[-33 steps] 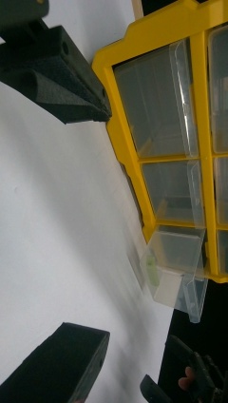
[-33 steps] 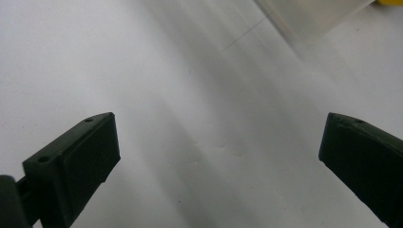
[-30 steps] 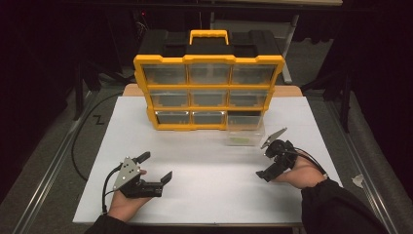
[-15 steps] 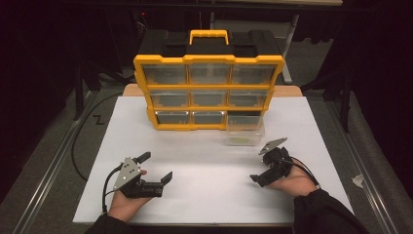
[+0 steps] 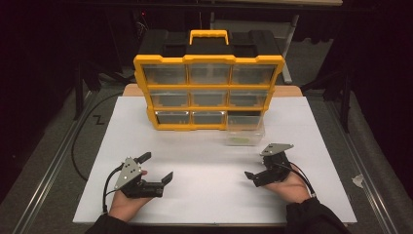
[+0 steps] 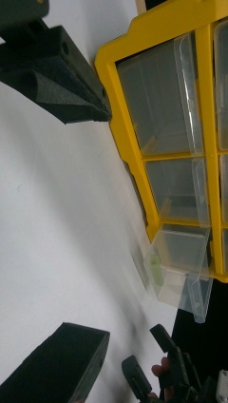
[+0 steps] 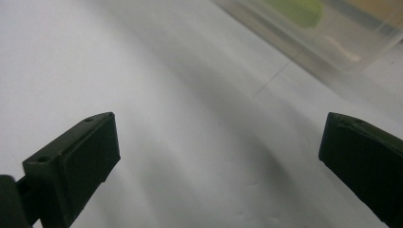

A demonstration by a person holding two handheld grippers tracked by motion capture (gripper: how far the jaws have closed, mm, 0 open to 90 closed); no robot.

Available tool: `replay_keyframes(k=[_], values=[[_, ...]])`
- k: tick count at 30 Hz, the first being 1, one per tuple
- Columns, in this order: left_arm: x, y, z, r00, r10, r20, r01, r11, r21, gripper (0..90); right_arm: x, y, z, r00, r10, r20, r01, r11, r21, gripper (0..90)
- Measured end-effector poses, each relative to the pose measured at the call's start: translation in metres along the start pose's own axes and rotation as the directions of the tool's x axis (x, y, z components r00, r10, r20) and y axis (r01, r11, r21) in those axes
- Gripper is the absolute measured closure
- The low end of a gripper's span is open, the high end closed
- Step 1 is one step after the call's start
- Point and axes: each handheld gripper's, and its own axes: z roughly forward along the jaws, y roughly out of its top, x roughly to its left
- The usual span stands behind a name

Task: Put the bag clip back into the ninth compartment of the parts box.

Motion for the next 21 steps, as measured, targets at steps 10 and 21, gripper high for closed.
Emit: replay_keyframes(k=[10,21], values=[[0.000,-0.001,0.001,1.0000,-0.002,0.008,0.001,1.0000,0.009,0.2,0.010,0.001,-0.009,0.9978,0.067,-0.007,-0.066,0.974,-0.218,1.0],[-0.001,-0.002,0.005,0.9999,-0.008,0.012,0.007,0.9997,0.025,0.2,0.013,-0.022,-0.018,0.9918,0.124,0.031,-0.107,0.941,-0.321,0.9]])
